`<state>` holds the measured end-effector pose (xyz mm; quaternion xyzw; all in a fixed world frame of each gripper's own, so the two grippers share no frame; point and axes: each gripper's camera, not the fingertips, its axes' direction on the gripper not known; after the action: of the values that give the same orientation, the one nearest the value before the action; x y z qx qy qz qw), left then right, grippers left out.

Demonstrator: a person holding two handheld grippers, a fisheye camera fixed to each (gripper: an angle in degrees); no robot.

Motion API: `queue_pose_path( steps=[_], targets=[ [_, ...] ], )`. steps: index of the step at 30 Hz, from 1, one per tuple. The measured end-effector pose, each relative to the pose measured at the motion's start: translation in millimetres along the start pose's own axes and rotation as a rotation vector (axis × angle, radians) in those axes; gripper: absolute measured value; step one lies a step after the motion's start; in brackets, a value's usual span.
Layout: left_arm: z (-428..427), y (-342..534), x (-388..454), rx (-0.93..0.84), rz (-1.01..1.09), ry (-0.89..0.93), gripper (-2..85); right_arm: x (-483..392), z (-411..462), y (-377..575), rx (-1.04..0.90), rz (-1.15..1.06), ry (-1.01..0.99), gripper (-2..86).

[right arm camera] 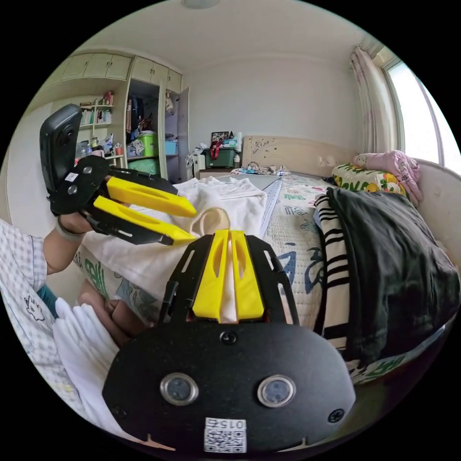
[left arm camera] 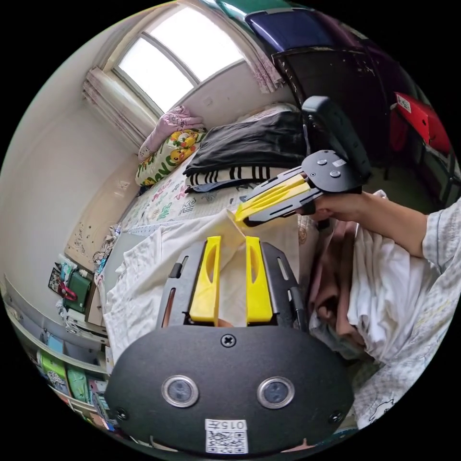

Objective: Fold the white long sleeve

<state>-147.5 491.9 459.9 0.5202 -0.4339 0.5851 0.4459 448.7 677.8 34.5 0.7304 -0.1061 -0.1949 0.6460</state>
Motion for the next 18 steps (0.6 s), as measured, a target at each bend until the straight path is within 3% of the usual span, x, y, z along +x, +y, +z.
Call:
queue_pose_path(
  steps=[8, 12, 16, 18],
  targets=[
    [-55.1, -25.1, 6.2, -0.013, 0.047, -0.083, 1.2, 26.0, -20.5, 0.1, 0.071, 0.030, 0.015, -0.7],
    [-59.6, -26.1, 3.2, -0.030, 0.033, -0.048, 1.7, 34.2, -26.9, 5.4, 0.072, 0.067, 0.169, -0.4],
    [-69.8, -30.3, -5.2, -0.008, -0.011, -0.030, 3.8, 49.8, -36.4, 7.0, 0.067, 0.066, -0.128, 2.7],
    [-77.5, -32.9, -4.9, 0.005, -0.013, -0.021, 5.4, 48.1, -36.4, 4.6, 0.054, 0.044, -0.164, 5.3]
  ],
)
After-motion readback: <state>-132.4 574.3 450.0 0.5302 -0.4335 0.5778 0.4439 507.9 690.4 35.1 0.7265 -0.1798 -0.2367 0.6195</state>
